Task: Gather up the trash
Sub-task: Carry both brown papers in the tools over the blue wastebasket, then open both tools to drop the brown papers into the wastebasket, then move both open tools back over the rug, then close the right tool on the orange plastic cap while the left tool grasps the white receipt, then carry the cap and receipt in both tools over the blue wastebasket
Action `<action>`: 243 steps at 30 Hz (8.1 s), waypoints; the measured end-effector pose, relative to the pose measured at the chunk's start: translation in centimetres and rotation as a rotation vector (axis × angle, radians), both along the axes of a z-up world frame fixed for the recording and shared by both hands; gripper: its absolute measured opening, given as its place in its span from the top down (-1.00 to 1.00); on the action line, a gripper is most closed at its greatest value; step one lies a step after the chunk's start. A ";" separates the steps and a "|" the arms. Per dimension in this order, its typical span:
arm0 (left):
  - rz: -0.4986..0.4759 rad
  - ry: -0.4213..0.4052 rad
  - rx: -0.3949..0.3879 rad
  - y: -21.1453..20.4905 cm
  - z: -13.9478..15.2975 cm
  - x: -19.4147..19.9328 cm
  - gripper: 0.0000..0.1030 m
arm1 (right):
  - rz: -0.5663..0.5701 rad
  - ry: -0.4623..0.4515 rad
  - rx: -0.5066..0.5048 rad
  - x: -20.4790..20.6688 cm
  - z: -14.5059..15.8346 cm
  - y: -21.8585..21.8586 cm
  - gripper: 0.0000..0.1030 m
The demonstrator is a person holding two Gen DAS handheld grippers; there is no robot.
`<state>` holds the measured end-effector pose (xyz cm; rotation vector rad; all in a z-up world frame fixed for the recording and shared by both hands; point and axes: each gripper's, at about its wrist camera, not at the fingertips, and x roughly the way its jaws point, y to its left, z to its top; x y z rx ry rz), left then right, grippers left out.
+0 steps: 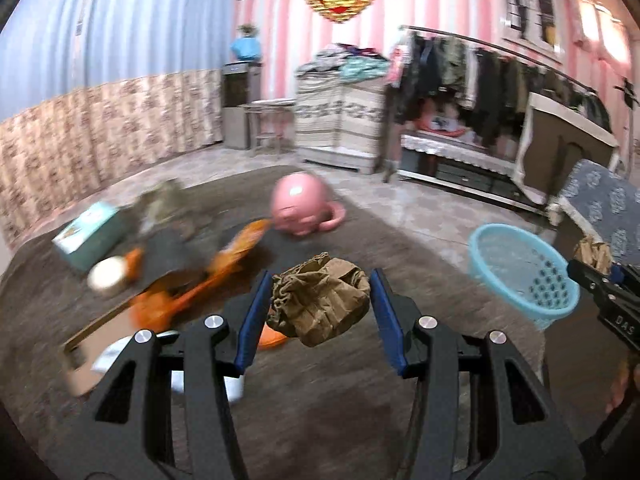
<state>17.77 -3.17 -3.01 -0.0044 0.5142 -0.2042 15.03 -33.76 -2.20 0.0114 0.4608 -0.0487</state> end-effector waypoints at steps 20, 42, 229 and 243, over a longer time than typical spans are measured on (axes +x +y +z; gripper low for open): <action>-0.381 -0.011 0.016 -20.9 -2.2 7.2 0.04 | -0.256 0.006 0.044 2.5 -1.7 -12.3 0.10; -0.412 0.047 0.044 -27.3 -4.7 12.6 -0.43 | -0.339 0.022 0.080 5.0 -4.9 -15.8 0.10; -0.137 -0.001 0.020 -9.2 0.4 8.2 0.91 | -0.230 0.026 0.063 7.6 -1.7 -7.3 0.22; -0.316 0.028 0.013 -18.1 -1.4 9.1 0.91 | -0.336 0.054 0.065 7.4 -3.6 -11.9 0.22</action>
